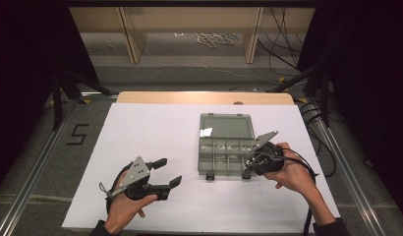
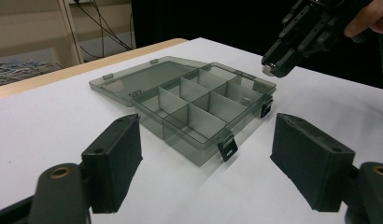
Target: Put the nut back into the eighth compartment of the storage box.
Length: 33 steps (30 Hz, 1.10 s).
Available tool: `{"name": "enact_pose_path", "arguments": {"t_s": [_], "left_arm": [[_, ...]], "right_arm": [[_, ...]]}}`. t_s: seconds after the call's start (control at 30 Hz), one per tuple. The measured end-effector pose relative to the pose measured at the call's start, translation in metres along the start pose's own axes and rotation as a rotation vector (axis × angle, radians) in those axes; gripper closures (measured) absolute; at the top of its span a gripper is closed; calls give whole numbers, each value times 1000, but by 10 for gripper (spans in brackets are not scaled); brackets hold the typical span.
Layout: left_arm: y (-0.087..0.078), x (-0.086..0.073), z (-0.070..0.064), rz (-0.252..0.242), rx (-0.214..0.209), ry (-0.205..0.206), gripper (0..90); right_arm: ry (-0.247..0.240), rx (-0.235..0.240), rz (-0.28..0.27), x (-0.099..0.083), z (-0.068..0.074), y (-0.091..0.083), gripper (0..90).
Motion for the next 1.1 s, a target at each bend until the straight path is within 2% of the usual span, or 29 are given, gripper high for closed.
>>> {"name": "enact_pose_path", "arguments": {"t_s": [0.07,0.23,0.27,0.37,0.43,0.47,0.53,0.63,0.73,0.87,0.9,1.0,1.1], "left_arm": [[0,0,0,-1,0,-2,235],[0,-1,0,2,0,-2,235],[0,0,1,-1,-7,26,235],[0,0,1,1,0,2,235],[1,-1,0,2,0,0,235],[1,0,1,-1,-7,18,235],[0,0,0,-2,-1,-1,235],[0,0,0,0,-1,1,235],[1,0,0,0,-9,18,235],[1,-1,0,1,-2,-3,235],[1,0,1,-7,-11,17,235],[1,0,1,-2,-7,18,235],[0,0,0,1,0,-2,235]], "right_arm": [[8,-13,8,-2,-5,1,702],[19,-11,27,-4,-14,7,702],[15,-2,30,-4,-15,8,702],[22,-11,47,-5,-19,13,702],[22,-7,60,-5,-20,17,702],[17,-7,60,-5,-21,18,701],[17,-8,68,-5,-22,21,701],[8,-20,82,-5,-24,24,702],[6,-16,87,-5,-24,25,702],[0,-24,97,-6,-26,29,701],[7,-24,101,-6,-26,29,701],[-1,-23,106,-7,-27,30,702],[-1,-19,113,-8,-27,33,701]]}}
Point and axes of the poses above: each handheld gripper's, and its own axes: y roughly forward along the jaws, x roughly out of its top, z roughly to its left, the point moved 8 cm from there along y, roughly forward along the jaws, and after that the axes turned 3 degrees about x, right-handed, at the moved point
